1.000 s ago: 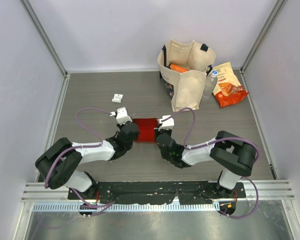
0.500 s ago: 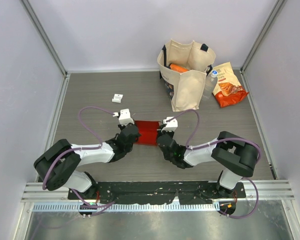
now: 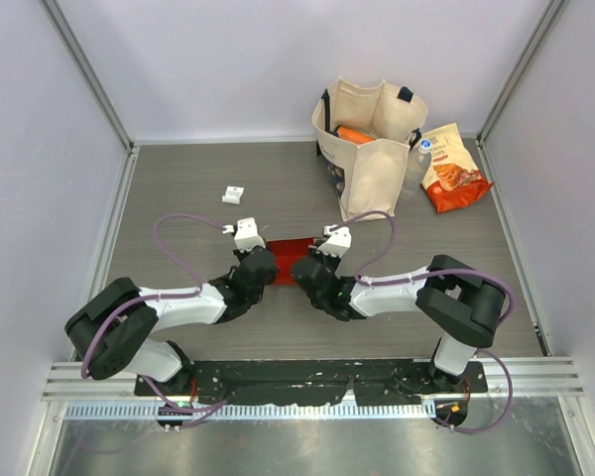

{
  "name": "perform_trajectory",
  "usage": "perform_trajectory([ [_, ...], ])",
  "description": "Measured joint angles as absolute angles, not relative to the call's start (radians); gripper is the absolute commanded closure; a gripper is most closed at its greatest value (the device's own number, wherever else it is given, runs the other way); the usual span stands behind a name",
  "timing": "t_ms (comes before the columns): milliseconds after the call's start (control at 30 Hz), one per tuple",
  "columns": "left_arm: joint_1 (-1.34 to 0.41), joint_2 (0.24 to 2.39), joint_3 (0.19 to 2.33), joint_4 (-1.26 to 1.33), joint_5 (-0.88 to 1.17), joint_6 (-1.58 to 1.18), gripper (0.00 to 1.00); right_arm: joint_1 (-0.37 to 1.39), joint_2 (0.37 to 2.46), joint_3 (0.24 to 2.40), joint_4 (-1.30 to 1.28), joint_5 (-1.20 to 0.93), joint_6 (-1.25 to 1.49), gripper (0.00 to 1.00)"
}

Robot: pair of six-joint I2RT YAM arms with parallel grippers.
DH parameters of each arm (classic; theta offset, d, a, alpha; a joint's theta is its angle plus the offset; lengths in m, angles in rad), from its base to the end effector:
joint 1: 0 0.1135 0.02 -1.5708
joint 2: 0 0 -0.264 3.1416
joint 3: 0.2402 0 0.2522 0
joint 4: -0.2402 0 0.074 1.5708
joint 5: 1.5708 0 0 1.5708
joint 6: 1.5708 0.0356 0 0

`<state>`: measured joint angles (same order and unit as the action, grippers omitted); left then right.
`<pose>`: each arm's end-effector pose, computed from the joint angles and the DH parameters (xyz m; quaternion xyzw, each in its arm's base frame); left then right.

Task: Fold the paper box

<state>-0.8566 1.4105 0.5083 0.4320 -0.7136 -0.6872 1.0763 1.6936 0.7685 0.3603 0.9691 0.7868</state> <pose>0.1923 -0.1863 0.1734 -0.1144 0.8113 -0.1284 0.5588 0.1811 0.2741 0.1656 0.1104 0.7996 0.0989 0.5820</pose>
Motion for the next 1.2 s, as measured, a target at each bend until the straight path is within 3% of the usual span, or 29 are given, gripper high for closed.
perform_trajectory([
  [433,-0.883,1.375,0.455,0.439,-0.705,-0.699,1.00,1.119,1.692,0.698,0.425,1.008,0.807,1.00],
  [833,-0.956,1.312,0.376,0.498,-0.768,-0.664,1.00,1.131,1.529,0.612,0.414,0.822,0.643,0.65],
  [867,-0.958,1.309,0.373,0.500,-0.772,-0.662,1.00,1.131,1.504,0.600,0.410,0.796,0.630,0.54],
  [933,-0.963,1.303,0.369,0.503,-0.778,-0.654,1.00,1.131,1.454,0.583,0.396,0.747,0.611,0.46],
  [967,-0.964,1.300,0.369,0.504,-0.782,-0.649,1.00,1.131,1.420,0.575,0.383,0.721,0.598,0.36],
  [1133,-0.973,1.298,0.369,0.506,-0.794,-0.627,1.00,1.098,1.247,0.561,0.281,0.572,0.543,0.30],
  [1200,-0.978,1.298,0.369,0.506,-0.794,-0.617,1.00,0.998,1.172,0.561,0.220,0.400,0.533,0.30],
])
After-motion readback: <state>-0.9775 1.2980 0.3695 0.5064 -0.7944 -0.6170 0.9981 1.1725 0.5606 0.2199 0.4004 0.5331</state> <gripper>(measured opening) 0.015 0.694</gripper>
